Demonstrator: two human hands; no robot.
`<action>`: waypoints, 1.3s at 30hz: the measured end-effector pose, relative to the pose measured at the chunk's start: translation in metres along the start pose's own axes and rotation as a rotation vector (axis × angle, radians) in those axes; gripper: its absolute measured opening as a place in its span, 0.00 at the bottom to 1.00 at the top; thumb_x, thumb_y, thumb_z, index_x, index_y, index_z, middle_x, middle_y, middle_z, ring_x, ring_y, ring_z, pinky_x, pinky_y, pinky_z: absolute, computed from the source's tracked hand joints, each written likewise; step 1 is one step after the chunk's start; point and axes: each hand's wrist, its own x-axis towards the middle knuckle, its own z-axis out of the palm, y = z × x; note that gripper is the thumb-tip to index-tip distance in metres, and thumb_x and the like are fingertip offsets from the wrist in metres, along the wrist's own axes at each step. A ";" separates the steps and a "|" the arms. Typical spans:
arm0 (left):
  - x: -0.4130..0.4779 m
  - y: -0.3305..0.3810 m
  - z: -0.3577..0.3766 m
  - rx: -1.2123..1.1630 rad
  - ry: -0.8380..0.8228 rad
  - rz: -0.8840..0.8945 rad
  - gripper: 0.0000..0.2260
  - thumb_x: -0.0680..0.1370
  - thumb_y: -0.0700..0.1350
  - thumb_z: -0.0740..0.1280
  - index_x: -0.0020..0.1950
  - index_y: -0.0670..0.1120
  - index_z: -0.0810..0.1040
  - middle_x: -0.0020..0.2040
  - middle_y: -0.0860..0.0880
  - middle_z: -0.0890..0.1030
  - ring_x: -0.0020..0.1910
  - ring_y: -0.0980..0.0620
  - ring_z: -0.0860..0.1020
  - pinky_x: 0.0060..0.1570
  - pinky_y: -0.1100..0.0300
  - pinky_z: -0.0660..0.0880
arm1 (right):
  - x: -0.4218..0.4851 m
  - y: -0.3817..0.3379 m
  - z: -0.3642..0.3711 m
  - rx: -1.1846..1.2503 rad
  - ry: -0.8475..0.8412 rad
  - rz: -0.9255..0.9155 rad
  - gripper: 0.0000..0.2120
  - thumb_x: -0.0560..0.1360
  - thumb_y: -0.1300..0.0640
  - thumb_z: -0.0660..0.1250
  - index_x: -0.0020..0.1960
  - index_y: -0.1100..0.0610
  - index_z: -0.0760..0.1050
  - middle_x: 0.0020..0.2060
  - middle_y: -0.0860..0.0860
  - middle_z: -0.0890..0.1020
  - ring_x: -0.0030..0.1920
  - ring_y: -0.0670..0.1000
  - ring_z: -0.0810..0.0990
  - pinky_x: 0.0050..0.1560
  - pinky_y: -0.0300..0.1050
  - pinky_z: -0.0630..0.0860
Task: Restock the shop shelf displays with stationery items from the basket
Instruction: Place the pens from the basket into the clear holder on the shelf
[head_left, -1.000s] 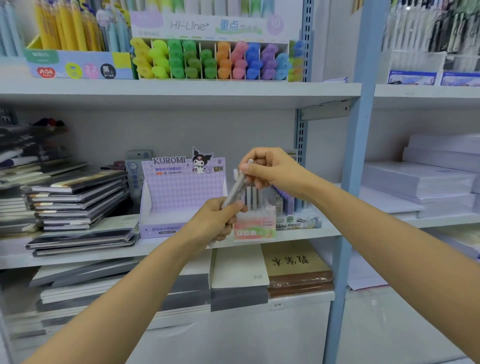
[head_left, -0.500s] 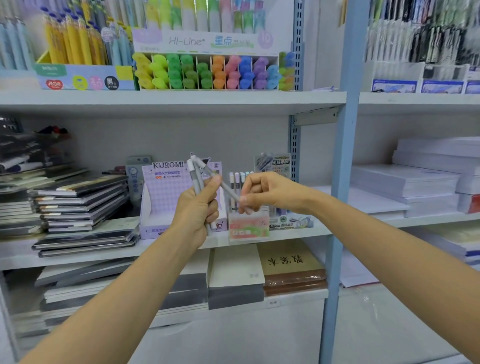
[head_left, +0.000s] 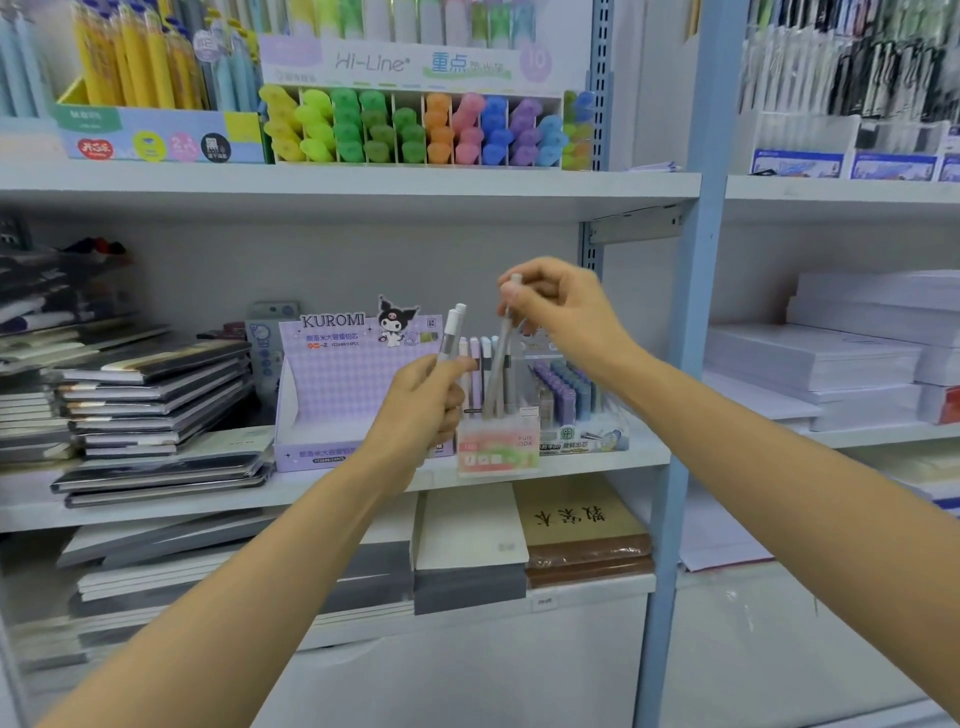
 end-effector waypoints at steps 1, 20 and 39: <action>0.002 -0.002 -0.002 -0.009 -0.002 -0.020 0.09 0.82 0.44 0.59 0.54 0.43 0.77 0.28 0.54 0.64 0.25 0.55 0.60 0.23 0.64 0.59 | 0.004 0.003 -0.005 0.008 0.068 -0.003 0.07 0.78 0.60 0.66 0.54 0.63 0.77 0.41 0.57 0.84 0.38 0.49 0.83 0.40 0.42 0.80; 0.021 -0.042 -0.011 0.077 -0.068 0.008 0.13 0.85 0.48 0.53 0.51 0.46 0.74 0.30 0.52 0.70 0.26 0.57 0.69 0.30 0.66 0.71 | 0.021 0.100 0.006 -0.347 0.086 0.034 0.01 0.76 0.60 0.69 0.47 0.55 0.79 0.37 0.47 0.83 0.39 0.46 0.83 0.45 0.39 0.80; 0.027 -0.049 -0.008 0.071 -0.098 -0.016 0.12 0.85 0.47 0.53 0.53 0.44 0.75 0.30 0.52 0.67 0.26 0.56 0.66 0.35 0.60 0.70 | 0.030 0.103 0.006 -0.362 0.090 0.025 0.04 0.76 0.60 0.70 0.47 0.57 0.74 0.36 0.51 0.83 0.36 0.46 0.83 0.41 0.39 0.80</action>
